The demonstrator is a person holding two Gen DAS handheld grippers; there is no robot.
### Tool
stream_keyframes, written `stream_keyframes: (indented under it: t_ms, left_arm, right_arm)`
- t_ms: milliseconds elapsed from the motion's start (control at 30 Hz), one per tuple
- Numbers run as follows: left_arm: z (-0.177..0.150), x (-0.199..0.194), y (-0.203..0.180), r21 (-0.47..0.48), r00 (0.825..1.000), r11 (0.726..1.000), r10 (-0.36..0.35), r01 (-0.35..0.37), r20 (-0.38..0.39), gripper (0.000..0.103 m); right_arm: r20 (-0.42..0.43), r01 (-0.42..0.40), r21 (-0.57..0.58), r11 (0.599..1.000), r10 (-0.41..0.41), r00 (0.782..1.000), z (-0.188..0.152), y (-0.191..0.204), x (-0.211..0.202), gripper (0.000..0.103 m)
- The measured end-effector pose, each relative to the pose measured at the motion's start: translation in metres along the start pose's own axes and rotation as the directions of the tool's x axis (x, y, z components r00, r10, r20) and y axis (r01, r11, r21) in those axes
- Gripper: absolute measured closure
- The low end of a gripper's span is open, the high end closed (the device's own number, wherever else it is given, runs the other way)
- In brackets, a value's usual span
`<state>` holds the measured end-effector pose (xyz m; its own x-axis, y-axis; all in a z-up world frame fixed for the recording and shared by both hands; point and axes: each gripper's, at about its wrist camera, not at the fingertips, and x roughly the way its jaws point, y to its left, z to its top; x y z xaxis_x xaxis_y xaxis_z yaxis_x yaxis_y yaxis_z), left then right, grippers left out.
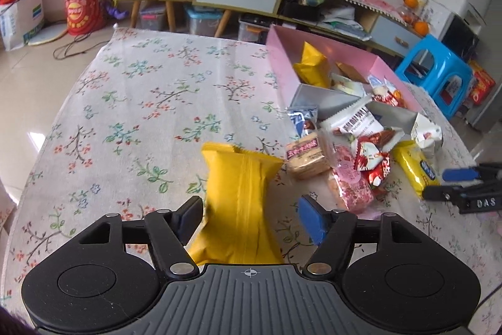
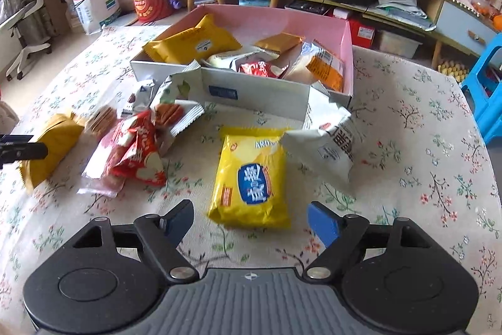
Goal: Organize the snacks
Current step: 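Grasp the yellow chip bag with the right tool while the left tool holds the pouch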
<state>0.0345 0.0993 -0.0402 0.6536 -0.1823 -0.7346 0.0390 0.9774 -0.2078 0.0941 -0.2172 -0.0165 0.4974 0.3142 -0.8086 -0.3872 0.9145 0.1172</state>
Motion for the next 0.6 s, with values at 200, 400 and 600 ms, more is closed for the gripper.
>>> stream_keyframes:
  t_ms: [200,400,600]
  left_arm:
    - [-0.005,0.014,-0.009,0.051,0.999,0.997,0.052,-0.051,-0.016,0.033]
    - [-0.010,0.021,-0.013,0.070,0.997,0.995,0.071,-0.069,-0.031,0.037]
    - [-0.010,0.019,-0.012,0.069,0.996,0.994,0.089,-0.087,-0.031,0.052]
  right_arm:
    - [-0.006,0.046,-0.057,0.997,-0.046,0.999,0.001,0.015,0.017,0.037]
    - [0.012,0.052,-0.042,0.998,-0.051,0.999,0.005,0.016,0.021,0.041]
    - [0.014,0.029,-0.035,0.999,-0.028,1.000,0.008,0.019,0.019,0.064]
